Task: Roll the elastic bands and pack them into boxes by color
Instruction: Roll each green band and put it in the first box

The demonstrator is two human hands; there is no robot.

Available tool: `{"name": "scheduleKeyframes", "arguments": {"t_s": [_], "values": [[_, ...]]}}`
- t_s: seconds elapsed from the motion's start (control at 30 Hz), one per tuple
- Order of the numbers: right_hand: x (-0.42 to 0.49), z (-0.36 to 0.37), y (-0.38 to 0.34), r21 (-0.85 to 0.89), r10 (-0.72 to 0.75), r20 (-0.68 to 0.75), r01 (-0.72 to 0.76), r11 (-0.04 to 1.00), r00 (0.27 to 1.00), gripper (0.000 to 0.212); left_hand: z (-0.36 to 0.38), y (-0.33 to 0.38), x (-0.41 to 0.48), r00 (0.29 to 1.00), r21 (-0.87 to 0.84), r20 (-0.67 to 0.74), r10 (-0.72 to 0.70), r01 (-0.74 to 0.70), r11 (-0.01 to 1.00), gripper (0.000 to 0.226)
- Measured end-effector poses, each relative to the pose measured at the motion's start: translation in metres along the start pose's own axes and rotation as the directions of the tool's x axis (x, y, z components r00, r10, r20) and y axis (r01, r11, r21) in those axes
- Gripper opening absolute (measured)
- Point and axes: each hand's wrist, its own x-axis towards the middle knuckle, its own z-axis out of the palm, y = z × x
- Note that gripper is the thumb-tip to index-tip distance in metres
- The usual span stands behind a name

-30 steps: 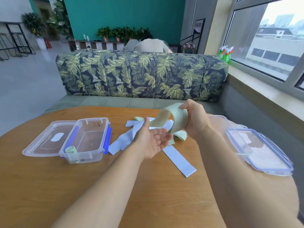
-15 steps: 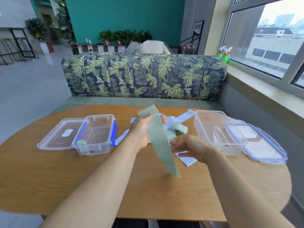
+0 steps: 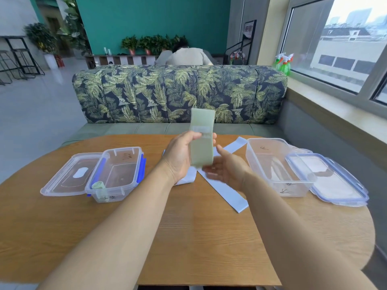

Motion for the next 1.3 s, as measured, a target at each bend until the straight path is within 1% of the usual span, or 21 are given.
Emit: {"name": "scheduleKeyframes", "arguments": {"t_s": [0.03, 0.1, 0.17, 0.23, 0.27, 0.33, 0.43, 0.5, 0.57, 0.63, 0.7, 0.73, 0.77, 0.8, 0.9, 0.93, 1.0, 1.07, 1.13, 1.23, 1.3], "values": [[0.007, -0.002, -0.004, 0.025, -0.064, -0.039, 0.065, 0.998, 0.997, 0.058, -0.003, -0.003, 0.002, 1.0, 0.028, -0.004, 0.014, -0.014, 0.999, 0.027], [0.017, -0.007, -0.007, -0.005, -0.115, -0.081, 0.115, 0.993, 0.99, 0.049, -0.011, -0.017, 0.003, 1.0, 0.124, -0.026, -0.001, 0.004, 0.992, 0.04], [0.024, -0.01, -0.002, -0.073, -0.09, -0.1, 0.083, 0.994, 0.991, 0.042, -0.021, -0.045, -0.003, 0.996, 0.267, -0.001, -0.085, 0.083, 0.96, 0.04], [0.029, -0.011, 0.011, -0.157, -0.009, -0.104, -0.007, 0.988, 0.995, 0.047, -0.031, -0.078, -0.017, 0.979, 0.42, 0.046, -0.196, 0.159, 0.893, 0.036], [0.032, -0.012, 0.02, -0.201, 0.037, -0.103, -0.058, 0.978, 0.994, 0.052, -0.036, -0.093, -0.024, 0.965, 0.467, 0.045, -0.257, 0.207, 0.86, 0.037], [0.036, -0.016, 0.035, -0.245, 0.112, -0.102, -0.134, 0.96, 0.988, 0.057, -0.042, -0.114, -0.035, 0.929, 0.531, 0.016, -0.37, 0.305, 0.79, 0.037], [0.038, -0.025, 0.049, -0.217, 0.166, -0.118, -0.188, 0.958, 0.979, 0.056, -0.044, -0.118, -0.04, 0.901, 0.583, 0.012, -0.434, 0.346, 0.735, 0.029], [0.037, -0.029, 0.05, -0.214, 0.14, -0.139, -0.168, 0.962, 0.98, 0.049, -0.048, -0.113, -0.037, 0.879, 0.62, 0.04, -0.475, 0.351, 0.701, 0.038], [0.035, -0.032, 0.047, -0.275, 0.067, -0.209, -0.124, 0.953, 0.976, 0.038, -0.053, -0.107, -0.034, 0.856, 0.645, 0.089, -0.51, 0.34, 0.684, 0.046], [0.034, -0.035, 0.045, -0.293, -0.021, -0.323, -0.079, 0.953, 0.946, 0.023, -0.057, -0.104, -0.033, 0.85, 0.637, 0.121, -0.513, 0.33, 0.697, 0.05], [0.033, -0.04, 0.047, -0.266, -0.034, -0.384, -0.075, 0.961, 0.923, 0.012, -0.06, -0.104, -0.03, 0.874, 0.609, 0.078, -0.48, 0.339, 0.717, 0.049], [0.031, -0.042, 0.049, -0.262, -0.021, -0.39, -0.089, 0.961, 0.921, 0.013, -0.061, -0.106, -0.029, 0.89, 0.59, 0.042, -0.453, 0.344, 0.731, 0.042], [0.028, -0.044, 0.052, -0.265, -0.002, -0.385, -0.108, 0.958, 0.923, 0.014, -0.062, -0.107, -0.028, 0.901, 0.57, 0.013, -0.434, 0.35, 0.744, 0.034], [0.027, -0.045, 0.055, -0.27, 0.014, -0.375, -0.124, 0.955, 0.927, 0.013, -0.061, -0.108, -0.027, 0.904, 0.564, 0.001, -0.427, 0.352, 0.747, 0.031], [0.024, -0.047, 0.062, -0.252, 0.033, -0.35, -0.128, 0.959, 0.936, 0.011, -0.058, -0.109, -0.026, 0.899, 0.6, 0.017, -0.438, 0.341, 0.724, 0.032], [0.025, -0.048, 0.062, -0.249, 0.031, -0.346, -0.123, 0.961, 0.938, 0.01, -0.058, -0.111, -0.023, 0.901, 0.604, -0.005, -0.433, 0.348, 0.717, 0.032], [0.026, -0.048, 0.063, -0.246, 0.025, -0.347, -0.117, 0.962, 0.938, 0.01, -0.056, -0.116, -0.017, 0.918, 0.588, -0.111, -0.381, 0.37, 0.72, 0.035], [0.027, -0.047, 0.064, -0.257, 0.014, -0.348, -0.11, 0.96, 0.937, 0.009, -0.05, -0.123, -0.011, 0.92, 0.526, -0.203, -0.335, 0.391, 0.755, 0.041], [0.027, -0.045, 0.064, -0.253, 0.016, -0.337, -0.107, 0.962, 0.941, 0.01, -0.042, -0.127, -0.005, 0.912, 0.424, -0.237, -0.335, 0.407, 0.809, 0.042], [0.025, -0.037, 0.063, -0.149, 0.048, -0.287, -0.094, 0.984, 0.957, 0.013, -0.031, -0.128, 0.004, 0.904, 0.318, -0.281, -0.322, 0.404, 0.858, 0.045], [0.025, -0.033, 0.064, -0.093, 0.03, -0.271, -0.057, 0.994, 0.962, 0.016, -0.029, -0.13, 0.008, 0.909, 0.289, -0.289, -0.299, 0.38, 0.879, 0.045]]}}
